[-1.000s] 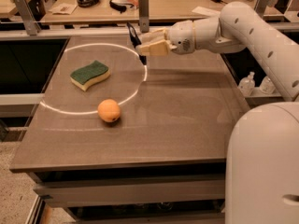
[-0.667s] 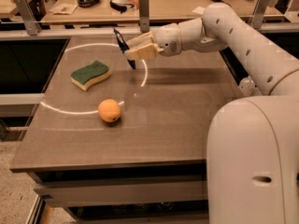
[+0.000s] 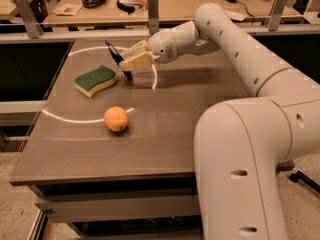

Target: Move rxbar blueberry near sponge

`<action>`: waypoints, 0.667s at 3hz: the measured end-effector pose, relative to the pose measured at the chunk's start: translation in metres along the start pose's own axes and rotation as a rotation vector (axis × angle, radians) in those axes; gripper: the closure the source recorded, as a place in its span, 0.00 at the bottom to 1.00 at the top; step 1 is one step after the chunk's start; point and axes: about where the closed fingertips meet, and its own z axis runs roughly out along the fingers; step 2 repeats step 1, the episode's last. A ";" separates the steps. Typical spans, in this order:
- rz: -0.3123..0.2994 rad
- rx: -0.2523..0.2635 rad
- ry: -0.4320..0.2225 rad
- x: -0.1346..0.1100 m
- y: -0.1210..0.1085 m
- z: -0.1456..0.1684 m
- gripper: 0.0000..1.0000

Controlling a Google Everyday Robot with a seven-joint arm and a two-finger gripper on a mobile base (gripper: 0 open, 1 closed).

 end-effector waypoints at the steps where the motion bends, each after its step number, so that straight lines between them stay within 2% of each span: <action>1: 0.000 -0.005 -0.001 -0.001 0.000 0.003 0.82; 2: 0.000 -0.005 -0.001 -0.001 0.000 0.003 0.82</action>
Offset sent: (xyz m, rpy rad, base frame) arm 0.0000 0.0000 0.0000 0.0000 0.0000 0.0000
